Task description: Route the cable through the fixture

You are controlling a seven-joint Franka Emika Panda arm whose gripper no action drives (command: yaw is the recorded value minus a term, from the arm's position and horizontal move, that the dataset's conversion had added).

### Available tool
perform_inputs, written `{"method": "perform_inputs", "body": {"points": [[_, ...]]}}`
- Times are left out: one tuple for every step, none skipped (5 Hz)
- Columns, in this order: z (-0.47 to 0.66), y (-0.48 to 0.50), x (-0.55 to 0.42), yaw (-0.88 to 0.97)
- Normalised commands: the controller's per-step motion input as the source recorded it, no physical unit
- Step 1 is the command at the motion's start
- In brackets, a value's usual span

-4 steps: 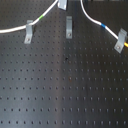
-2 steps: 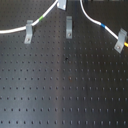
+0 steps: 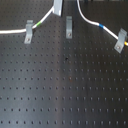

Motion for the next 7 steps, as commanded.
{"method": "perform_inputs", "body": {"points": [[0.46,0.334,0.201,0.0],[0.42,0.157,-0.074,-0.14],[0.25,0.072,-0.189,-0.22],[0.23,0.102,-0.318,-0.07],[0.32,0.218,-0.409,-0.45],[0.31,0.311,-0.267,-0.45],[0.41,0.299,-0.058,-0.08]]}}
